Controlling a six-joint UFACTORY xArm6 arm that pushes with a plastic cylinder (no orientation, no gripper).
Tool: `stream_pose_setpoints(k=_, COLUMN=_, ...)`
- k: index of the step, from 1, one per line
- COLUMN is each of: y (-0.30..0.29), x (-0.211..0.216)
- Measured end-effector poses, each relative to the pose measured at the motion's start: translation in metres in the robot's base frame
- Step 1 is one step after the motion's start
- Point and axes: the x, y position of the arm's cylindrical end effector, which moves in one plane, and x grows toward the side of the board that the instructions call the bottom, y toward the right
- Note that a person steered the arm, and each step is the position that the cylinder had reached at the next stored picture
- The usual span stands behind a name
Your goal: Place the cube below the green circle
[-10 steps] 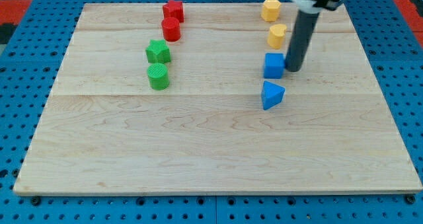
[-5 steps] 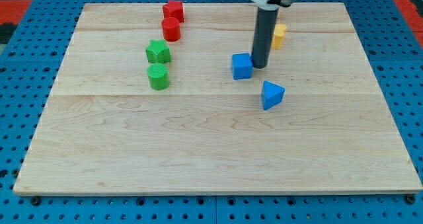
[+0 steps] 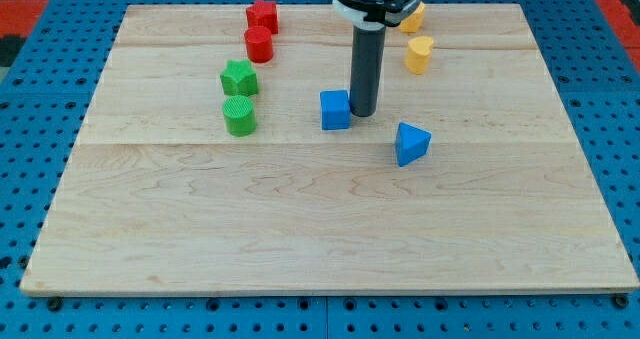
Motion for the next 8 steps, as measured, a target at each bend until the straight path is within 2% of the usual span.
stream_pose_setpoints(k=1, y=-0.002, x=-0.024)
stream_pose_setpoints(k=2, y=-0.058, x=-0.003)
stream_pose_setpoints(k=3, y=-0.093, x=0.037)
stream_pose_setpoints(k=4, y=-0.077, x=0.055)
stream_pose_setpoints(k=5, y=-0.043, x=0.05)
stream_pose_setpoints(k=6, y=-0.01, x=0.085)
stream_pose_setpoints(k=8, y=-0.124, x=0.073)
